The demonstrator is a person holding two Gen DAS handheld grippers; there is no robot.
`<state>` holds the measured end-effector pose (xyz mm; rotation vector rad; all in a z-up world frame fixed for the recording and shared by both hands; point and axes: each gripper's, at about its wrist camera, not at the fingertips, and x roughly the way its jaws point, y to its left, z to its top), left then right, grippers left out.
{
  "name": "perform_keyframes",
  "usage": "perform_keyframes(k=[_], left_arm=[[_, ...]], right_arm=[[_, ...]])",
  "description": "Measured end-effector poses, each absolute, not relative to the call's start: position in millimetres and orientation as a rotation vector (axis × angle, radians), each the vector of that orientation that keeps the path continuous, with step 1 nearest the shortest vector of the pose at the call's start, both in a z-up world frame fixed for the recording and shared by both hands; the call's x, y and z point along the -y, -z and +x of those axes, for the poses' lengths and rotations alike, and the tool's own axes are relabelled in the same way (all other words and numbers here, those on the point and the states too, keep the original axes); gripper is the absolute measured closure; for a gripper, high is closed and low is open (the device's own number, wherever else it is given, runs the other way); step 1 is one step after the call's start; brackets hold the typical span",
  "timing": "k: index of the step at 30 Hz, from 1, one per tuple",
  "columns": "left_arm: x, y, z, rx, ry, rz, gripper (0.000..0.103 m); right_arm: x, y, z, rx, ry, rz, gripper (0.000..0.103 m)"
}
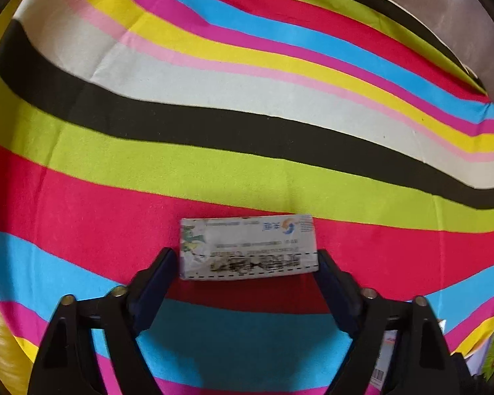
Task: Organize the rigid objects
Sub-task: 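Grasp the small white box with the left gripper while the right grasps the white barcode box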
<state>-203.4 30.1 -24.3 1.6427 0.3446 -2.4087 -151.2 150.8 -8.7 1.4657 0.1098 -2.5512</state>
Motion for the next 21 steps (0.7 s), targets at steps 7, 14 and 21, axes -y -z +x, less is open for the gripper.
perform_keyframes(k=[7, 14, 21], left_arm=[[-42, 17, -201, -0.338, 2.453, 1.619, 0.026], [-42, 1, -179, -0.365, 2.496, 1.569, 0.026], [-43, -13, -155, -0.404, 2.525, 1.539, 0.026]], right_arm=[[-141, 14, -158, -0.167, 2.567, 1.482, 0.007], [-136, 24, -169, -0.194, 2.567, 1.52, 0.007], [-132, 32, -179, -0.208, 2.558, 1.55, 0.007]])
